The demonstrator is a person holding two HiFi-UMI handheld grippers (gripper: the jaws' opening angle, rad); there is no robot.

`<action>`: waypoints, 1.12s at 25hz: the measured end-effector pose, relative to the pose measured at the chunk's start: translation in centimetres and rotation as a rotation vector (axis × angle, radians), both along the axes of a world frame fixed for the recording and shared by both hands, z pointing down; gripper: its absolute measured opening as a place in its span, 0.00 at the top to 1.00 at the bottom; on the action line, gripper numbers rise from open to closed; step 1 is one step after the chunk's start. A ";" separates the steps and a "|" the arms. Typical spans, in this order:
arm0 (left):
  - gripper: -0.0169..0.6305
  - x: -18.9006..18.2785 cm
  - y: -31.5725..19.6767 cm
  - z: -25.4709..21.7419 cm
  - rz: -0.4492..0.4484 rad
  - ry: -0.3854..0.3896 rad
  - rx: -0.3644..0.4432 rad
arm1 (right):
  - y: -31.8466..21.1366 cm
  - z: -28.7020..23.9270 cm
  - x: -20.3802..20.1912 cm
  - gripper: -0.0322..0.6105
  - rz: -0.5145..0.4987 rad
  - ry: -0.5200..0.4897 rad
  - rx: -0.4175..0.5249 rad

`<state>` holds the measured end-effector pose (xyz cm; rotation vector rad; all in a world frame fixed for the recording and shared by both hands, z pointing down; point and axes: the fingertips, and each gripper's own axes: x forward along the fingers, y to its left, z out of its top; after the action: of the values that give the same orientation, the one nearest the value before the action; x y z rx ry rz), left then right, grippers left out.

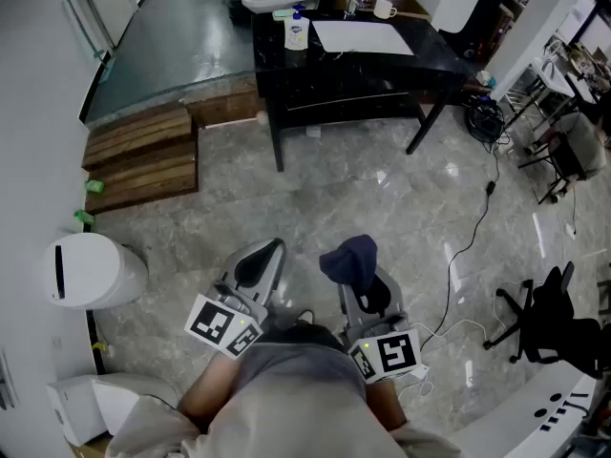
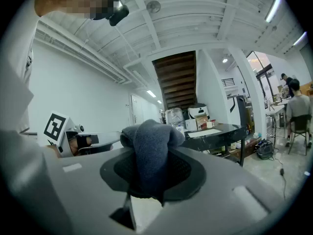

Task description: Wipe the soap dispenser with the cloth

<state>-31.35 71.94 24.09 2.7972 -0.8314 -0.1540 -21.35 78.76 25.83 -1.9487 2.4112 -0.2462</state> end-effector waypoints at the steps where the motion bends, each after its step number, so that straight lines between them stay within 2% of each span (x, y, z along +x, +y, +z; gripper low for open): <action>1: 0.96 0.1 0.2 0.0 0.001 -0.001 -0.003 | 0.1 0.0 0.2 0.78 -0.001 0.000 -0.004; 10: 0.96 0.9 0.9 -0.2 0.003 -0.018 -0.015 | 0.4 0.7 0.4 0.78 -0.021 -0.027 -0.028; 16: 0.96 1.1 0.0 0.8 -0.003 -0.036 -0.050 | -0.6 1.7 0.4 0.77 -0.042 -0.058 -0.072; 20: 0.96 1.5 -1.8 1.5 0.009 -0.043 -0.076 | -2.1 1.6 0.9 0.77 -0.043 -0.074 -0.070; 24: 0.96 2.2 -4.2 1.8 0.018 -0.027 -0.084 | -4.0 1.1 2.1 0.77 -0.014 -0.117 -0.020; 28: 0.96 3.2 -7.2 1.3 0.017 -0.008 -0.078 | -7.0 0.8 2.5 0.77 -0.036 -0.078 -0.031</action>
<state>-28.19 64.79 25.42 2.7327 -0.7969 -0.1055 -18.84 71.71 26.58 -1.8720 2.4088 -0.3557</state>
